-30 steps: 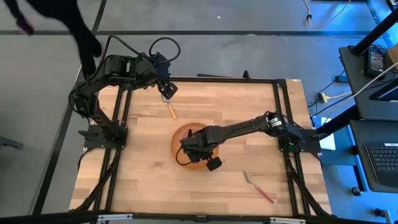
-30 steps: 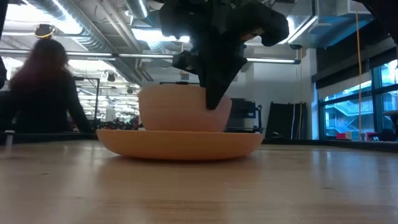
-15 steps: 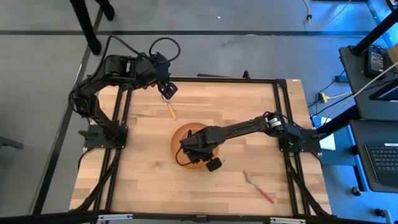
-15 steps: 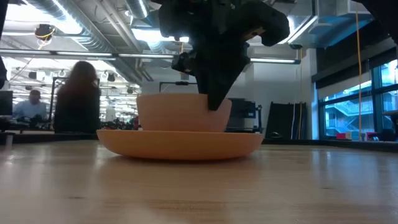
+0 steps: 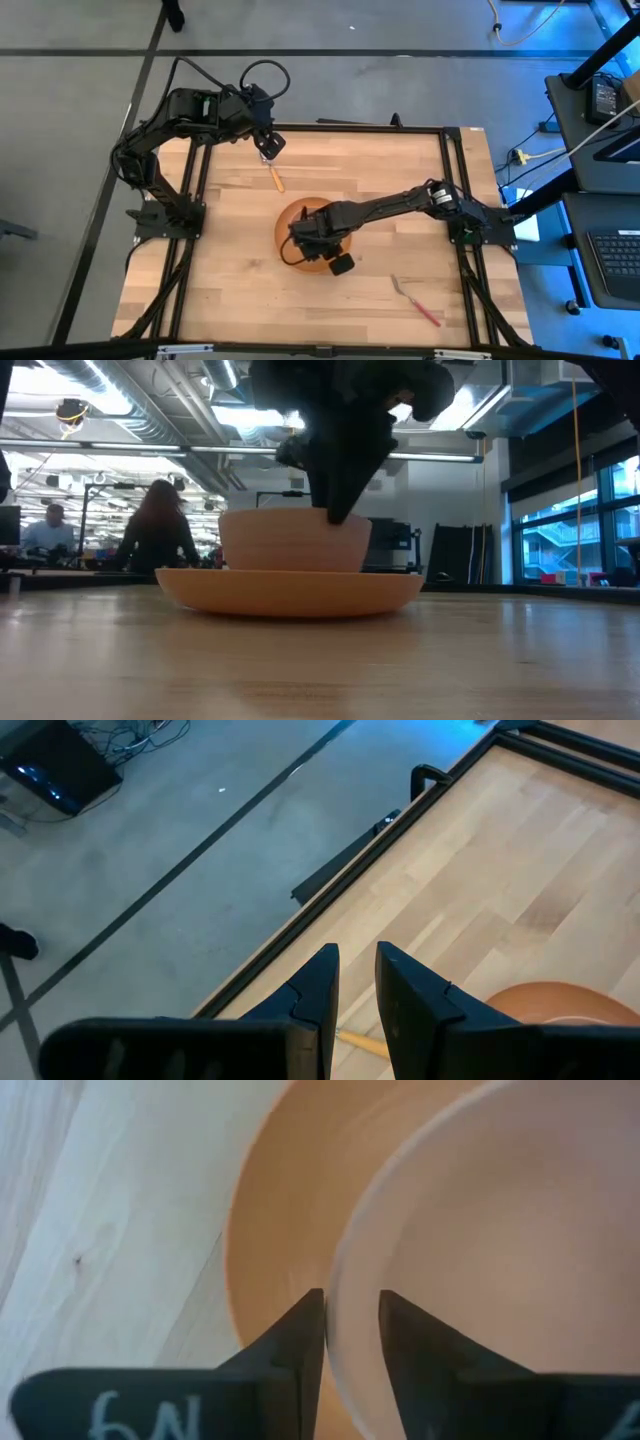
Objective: Set table place
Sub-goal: Put the pink fork to the right of the orange plate
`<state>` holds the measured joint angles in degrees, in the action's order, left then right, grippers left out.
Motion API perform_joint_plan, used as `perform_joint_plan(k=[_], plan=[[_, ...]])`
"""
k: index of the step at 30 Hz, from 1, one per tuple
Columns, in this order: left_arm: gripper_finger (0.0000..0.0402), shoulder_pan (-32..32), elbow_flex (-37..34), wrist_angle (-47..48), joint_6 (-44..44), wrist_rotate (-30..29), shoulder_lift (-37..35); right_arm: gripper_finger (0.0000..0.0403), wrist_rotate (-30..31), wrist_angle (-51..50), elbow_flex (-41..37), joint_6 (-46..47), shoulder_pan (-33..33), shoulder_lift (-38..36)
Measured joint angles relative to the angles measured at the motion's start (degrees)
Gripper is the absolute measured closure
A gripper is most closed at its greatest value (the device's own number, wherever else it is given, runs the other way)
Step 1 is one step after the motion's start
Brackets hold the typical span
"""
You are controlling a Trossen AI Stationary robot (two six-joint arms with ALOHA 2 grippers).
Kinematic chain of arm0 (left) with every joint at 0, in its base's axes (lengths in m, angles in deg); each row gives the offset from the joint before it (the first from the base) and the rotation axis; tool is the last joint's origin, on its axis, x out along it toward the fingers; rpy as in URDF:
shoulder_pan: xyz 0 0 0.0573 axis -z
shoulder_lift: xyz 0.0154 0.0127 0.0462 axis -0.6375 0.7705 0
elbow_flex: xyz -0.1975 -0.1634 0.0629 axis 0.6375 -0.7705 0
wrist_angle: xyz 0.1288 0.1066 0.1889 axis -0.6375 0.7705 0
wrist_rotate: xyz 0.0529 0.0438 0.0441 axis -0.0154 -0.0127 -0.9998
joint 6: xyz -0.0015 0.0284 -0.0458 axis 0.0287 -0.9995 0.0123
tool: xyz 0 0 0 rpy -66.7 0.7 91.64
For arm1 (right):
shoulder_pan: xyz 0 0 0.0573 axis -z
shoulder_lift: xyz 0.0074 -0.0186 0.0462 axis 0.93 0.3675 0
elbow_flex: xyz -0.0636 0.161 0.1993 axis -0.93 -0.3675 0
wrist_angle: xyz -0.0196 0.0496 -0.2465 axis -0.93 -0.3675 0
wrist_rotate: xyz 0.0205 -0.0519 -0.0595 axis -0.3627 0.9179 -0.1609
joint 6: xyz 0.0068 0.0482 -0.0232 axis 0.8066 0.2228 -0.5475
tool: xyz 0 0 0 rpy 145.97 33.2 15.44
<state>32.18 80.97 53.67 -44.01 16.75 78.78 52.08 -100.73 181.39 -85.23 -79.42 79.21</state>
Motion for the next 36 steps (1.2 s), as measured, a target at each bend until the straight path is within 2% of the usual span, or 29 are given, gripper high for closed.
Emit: perform_joint_plan(k=[5, 10, 12, 15, 20, 28, 36], plan=[[0.0339, -0.02, 0.0, 0.0, 0.01, 0.0, -0.02, 0.0302, -0.38, -3.11, 4.46, 3.12, -0.02, -0.04], [0.0339, -0.02, 0.0, 0.0, -0.01, 0.02, -0.02, 0.0302, -4.92, -14.14, 11.55, 6.26, 0.0, -0.02], [0.0339, -0.01, 0.0, 0.0, -0.01, 0.02, -0.02, 0.0302, -4.34, -20.45, 15.55, 7.0, 0.0, -0.02], [0.0339, -0.02, 0.0, 0.02, -0.01, 0.02, -0.02, 0.0302, -2.49, -24.76, 20.67, 9.43, -0.02, -0.21], [0.0339, -0.02, 0.0, 0.03, 1.27, 0.89, -0.02, 0.0302, -1.85, -24.52, 19.76, 17.95, 0.11, -4.83], [0.0339, -0.06, 0.01, 0.48, 12.03, 7.59, -0.02, 0.0302, -1.41, -24.52, 19.93, 28.7, 0.31, -10.15], [0.0339, 0.0, 0.0, 0.48, 12.05, 8.24, -0.02, 0.0302, 3.17, -24.52, 19.96, 34.49, 0.33, -15.52]])
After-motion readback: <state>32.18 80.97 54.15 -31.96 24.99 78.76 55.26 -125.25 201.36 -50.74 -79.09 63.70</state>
